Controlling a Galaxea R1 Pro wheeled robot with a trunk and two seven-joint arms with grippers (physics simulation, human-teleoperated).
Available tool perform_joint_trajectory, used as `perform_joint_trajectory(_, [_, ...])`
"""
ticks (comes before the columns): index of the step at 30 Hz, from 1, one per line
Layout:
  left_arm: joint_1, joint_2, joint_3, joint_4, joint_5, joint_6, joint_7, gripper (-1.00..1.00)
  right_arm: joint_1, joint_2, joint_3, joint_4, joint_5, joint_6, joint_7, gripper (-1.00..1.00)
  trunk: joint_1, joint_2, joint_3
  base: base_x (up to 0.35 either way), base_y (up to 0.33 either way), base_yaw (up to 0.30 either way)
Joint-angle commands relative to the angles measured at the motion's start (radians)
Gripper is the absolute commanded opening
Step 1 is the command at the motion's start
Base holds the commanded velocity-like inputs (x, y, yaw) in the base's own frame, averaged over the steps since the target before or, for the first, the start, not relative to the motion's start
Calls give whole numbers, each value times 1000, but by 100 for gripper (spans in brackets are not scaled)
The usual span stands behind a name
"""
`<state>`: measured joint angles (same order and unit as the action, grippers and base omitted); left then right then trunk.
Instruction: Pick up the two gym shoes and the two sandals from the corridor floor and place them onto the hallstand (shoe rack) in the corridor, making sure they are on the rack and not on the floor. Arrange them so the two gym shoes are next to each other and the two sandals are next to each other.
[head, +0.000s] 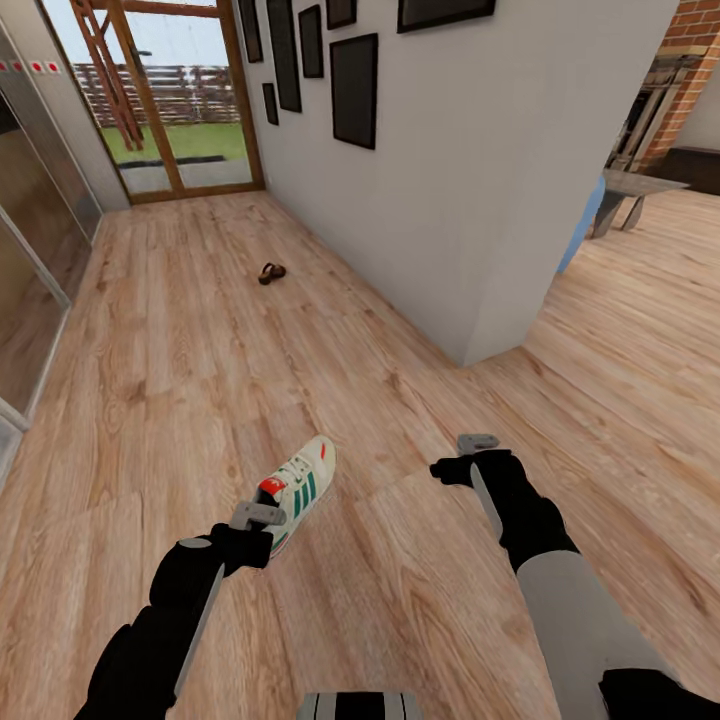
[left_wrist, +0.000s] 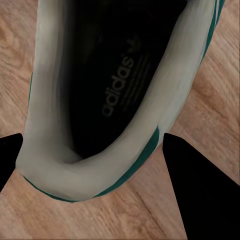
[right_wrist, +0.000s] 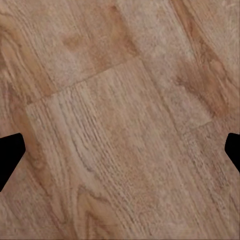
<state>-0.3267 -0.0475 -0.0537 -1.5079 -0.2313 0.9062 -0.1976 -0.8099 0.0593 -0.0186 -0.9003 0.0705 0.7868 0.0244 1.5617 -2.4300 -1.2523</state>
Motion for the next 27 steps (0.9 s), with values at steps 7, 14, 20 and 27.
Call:
perform_joint_trajectory(7, [0, 0, 18, 0, 5, 0, -2, -100, 0, 1, 0, -6, 0, 13, 0, 100, 0, 0, 0, 304, 199, 1])
perform_joint_trajectory(14, [0, 0, 18, 0, 5, 0, -2, -100, 0, 1, 0, -6, 0, 14, 0, 100, 0, 0, -8, 301, 204, 133])
perform_joint_trajectory(20, [0, 0, 17, 0, 6, 0, -2, -100, 0, 2, 0, -6, 0, 14, 0, 100, 0, 0, -15, 301, 194, 146])
perform_joint_trajectory(27, [0, -1, 17, 0, 5, 0, -2, -100, 0, 2, 0, -5, 0, 14, 0, 100, 0, 0, -16, 301, 189, 27])
